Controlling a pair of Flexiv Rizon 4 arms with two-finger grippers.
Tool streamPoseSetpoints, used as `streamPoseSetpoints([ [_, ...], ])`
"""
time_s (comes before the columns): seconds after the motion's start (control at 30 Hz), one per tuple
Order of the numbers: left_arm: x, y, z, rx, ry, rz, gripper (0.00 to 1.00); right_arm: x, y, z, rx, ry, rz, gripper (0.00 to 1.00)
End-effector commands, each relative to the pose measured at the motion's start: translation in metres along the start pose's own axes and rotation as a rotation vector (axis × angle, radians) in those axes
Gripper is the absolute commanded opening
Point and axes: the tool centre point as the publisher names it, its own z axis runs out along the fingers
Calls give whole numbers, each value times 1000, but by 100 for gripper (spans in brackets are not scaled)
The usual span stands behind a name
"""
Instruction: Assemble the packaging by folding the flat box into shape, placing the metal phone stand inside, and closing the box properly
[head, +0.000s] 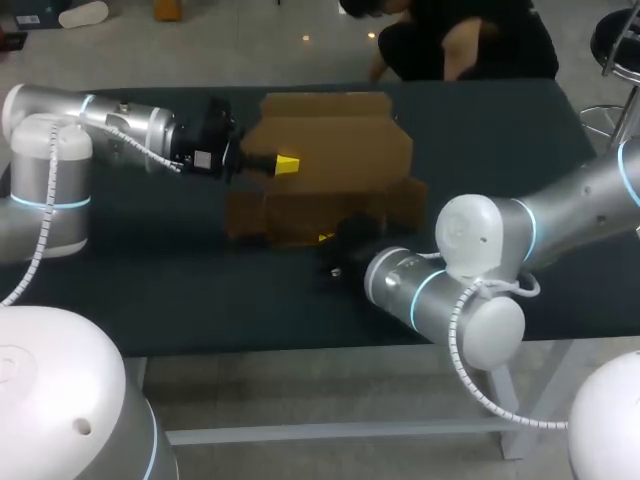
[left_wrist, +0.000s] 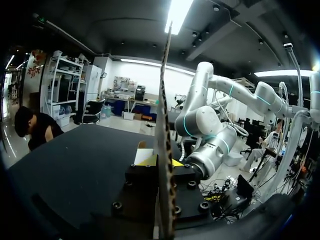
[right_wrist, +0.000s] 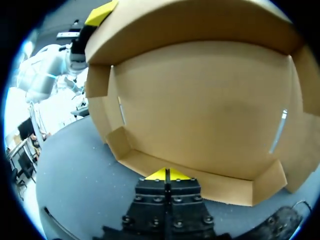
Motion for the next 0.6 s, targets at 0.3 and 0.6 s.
streamPoseSetpoints([
  [0.3, -9, 9, 2, -9, 6, -28, 0, 2, -2, 1, -4, -8, -1, 0],
  [0.6, -9, 9, 0, -7, 0, -30, 0, 2, -2, 1, -4, -8, -1, 0],
])
